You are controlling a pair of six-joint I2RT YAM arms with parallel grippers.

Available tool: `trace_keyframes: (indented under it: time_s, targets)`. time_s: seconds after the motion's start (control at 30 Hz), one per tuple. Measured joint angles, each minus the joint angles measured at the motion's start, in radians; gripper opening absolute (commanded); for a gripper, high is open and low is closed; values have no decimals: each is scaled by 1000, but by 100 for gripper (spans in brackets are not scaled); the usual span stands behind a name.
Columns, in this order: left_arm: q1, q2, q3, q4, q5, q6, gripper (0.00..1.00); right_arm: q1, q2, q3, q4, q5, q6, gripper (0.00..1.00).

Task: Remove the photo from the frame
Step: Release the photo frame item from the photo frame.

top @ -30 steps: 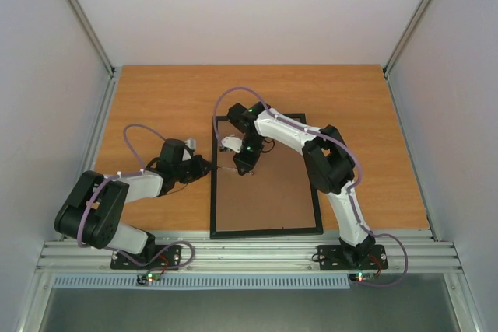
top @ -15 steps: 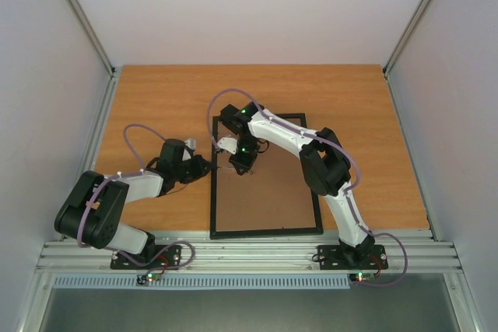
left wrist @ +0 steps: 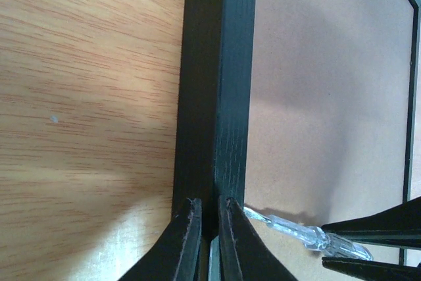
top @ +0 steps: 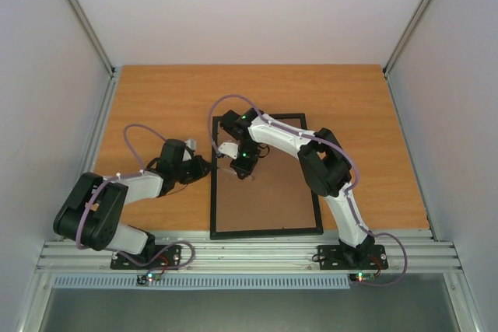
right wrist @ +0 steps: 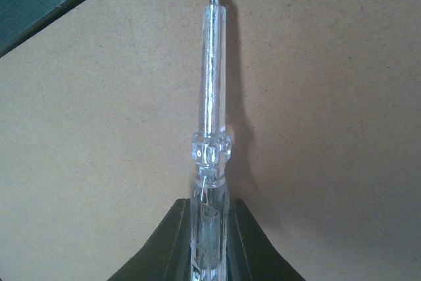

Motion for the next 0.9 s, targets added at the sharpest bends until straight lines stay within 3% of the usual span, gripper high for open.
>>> trace_keyframes:
  time_s: [0.43,0.9]
  targets:
    - [-3,-6,0,-10,-2,-1,10,0,0,2,-11,-18,5,1]
    - [-13,-19,-8,-12,-17,-19,10,76,2,130,-111,85,177,1]
